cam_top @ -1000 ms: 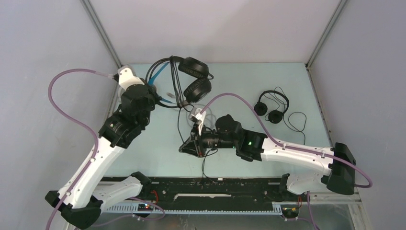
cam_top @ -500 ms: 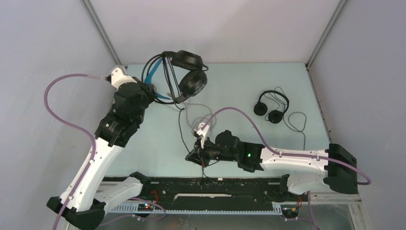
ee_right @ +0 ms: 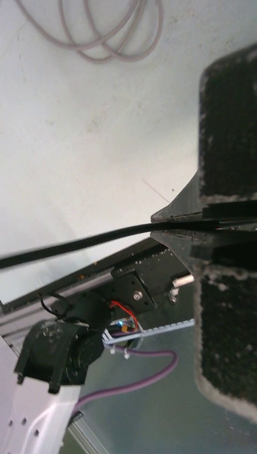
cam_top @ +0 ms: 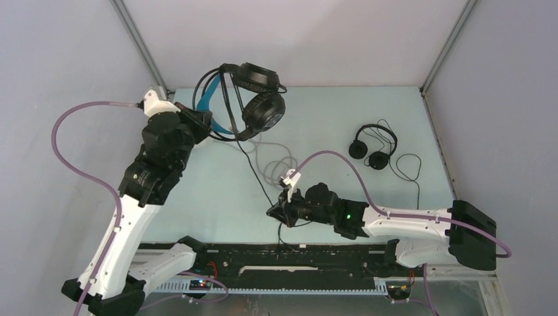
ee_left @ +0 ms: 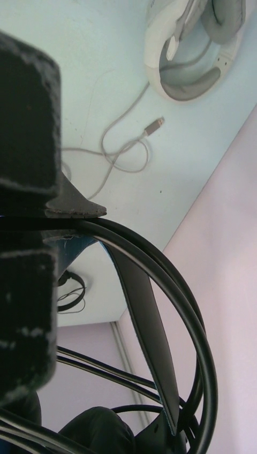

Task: Wrap the headphones
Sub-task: Wrap the headphones cable around the headphones.

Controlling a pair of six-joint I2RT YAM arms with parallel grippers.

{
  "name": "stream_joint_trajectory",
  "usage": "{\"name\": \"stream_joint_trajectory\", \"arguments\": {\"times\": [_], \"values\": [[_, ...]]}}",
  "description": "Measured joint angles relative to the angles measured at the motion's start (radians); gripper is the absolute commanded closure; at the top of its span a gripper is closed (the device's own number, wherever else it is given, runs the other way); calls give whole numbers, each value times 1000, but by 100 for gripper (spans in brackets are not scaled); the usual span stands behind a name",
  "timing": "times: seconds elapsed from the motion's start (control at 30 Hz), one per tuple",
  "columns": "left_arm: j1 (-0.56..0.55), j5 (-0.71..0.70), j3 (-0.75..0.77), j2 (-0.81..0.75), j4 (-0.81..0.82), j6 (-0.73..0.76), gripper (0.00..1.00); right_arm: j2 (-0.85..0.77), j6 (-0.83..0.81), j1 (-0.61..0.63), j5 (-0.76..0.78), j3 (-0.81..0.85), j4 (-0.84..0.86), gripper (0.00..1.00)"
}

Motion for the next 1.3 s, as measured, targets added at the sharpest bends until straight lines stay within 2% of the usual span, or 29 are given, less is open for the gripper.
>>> {"name": "stream_joint_trajectory", "arguments": {"times": [0.27,0.47,0.9,1.3], "values": [[3,137,41,-7,-32,10,100,-31,20,-87,19,-63,68,100],[3,278,75,-4,-63,71,100,-95,31,-190,2,-82,73,100],[5,668,86,74,-73,367,100,-259,29,-424,-85,-90,71,100],[2,864,74,82,-26,599,100,-358,27,-519,-222,-90,42,100]]}}
